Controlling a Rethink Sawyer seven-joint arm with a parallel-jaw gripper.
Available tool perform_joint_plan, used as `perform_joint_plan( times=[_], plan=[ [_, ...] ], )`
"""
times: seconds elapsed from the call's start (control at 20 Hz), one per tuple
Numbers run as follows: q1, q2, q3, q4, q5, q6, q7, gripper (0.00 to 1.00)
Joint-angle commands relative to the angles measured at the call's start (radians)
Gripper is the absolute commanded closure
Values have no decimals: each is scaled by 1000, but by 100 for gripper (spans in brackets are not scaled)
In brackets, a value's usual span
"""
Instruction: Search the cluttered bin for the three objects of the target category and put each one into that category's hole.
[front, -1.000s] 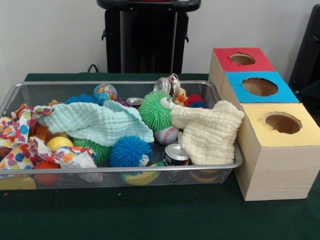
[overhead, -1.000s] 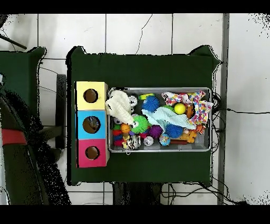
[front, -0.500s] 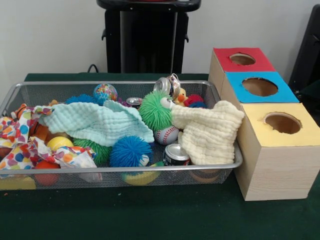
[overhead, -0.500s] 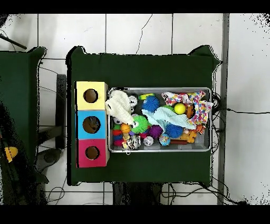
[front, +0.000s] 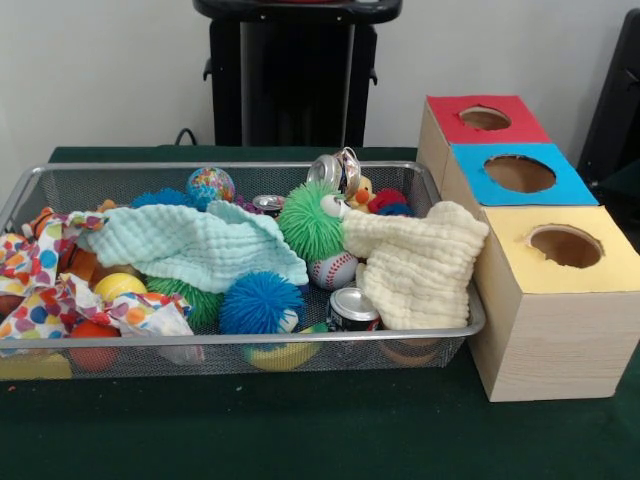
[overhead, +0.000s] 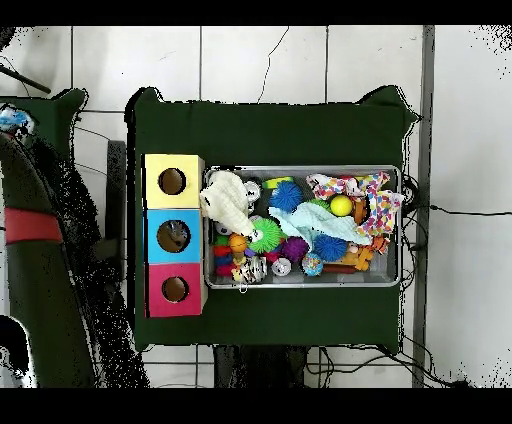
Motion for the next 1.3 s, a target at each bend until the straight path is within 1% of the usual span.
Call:
perform_joint_plan(
  times=[0.05, 0.3, 0.55, 0.75, 0.9, 1.1, 1.3],
  plan=[
    [-138, -76, 55, 209, 24, 18, -87, 100],
    [-218, -121, 118, 290, 31, -30, -177, 100],
    [-290, -153, 174, 358, 25, -75, -219, 100],
    [-332, -174, 217, 401, 11, -105, -246, 100],
    [-357, -182, 244, 412, -8, -101, -258, 100],
    [-370, -185, 265, 417, -28, -100, -246, 100],
    [-349, -174, 250, 388, -57, -77, -203, 100]
  ],
)
